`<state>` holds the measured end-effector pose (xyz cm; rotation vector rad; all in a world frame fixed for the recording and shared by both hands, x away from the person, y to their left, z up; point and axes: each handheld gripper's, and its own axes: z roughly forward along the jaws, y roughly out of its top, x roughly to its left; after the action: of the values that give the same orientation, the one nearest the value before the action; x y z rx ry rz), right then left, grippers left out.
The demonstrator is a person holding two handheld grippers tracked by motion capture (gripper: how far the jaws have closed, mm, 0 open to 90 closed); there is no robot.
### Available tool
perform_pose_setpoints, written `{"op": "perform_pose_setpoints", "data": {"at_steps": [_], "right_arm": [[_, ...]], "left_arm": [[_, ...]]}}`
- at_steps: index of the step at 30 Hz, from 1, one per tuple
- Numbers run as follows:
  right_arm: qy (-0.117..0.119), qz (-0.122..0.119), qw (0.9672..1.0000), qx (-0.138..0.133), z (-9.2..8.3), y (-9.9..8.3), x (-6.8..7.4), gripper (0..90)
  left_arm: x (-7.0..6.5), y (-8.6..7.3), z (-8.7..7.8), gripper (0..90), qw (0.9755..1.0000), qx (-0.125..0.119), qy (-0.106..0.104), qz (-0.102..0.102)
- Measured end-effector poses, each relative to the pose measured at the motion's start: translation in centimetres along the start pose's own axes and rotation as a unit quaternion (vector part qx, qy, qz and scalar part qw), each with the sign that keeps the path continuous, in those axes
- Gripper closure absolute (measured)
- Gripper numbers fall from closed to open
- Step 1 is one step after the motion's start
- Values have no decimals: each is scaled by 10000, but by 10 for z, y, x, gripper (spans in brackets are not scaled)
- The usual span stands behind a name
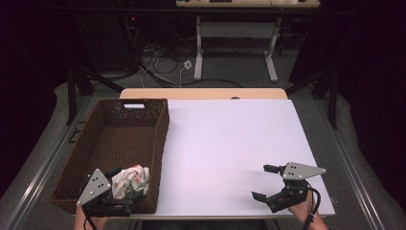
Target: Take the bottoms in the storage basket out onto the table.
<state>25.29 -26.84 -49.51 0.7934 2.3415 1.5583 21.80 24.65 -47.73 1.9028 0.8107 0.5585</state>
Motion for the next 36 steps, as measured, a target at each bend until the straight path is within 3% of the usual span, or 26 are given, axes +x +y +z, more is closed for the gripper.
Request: {"op": "perform_pose_setpoints", "data": {"at_steps": [17,27,36], "right_arm": [[33,5,10000,25,1,0,0,0],[63,16,10000,30,1,0,0,0],[77,18,10000,54,1,0,0,0]], "left_arm": [[-1,6,1,0,10000,57,-69,-42],[1,16,3,0,9995,255,-157,-90],[0,26,1,0,9992,376,-115,-97]]}}
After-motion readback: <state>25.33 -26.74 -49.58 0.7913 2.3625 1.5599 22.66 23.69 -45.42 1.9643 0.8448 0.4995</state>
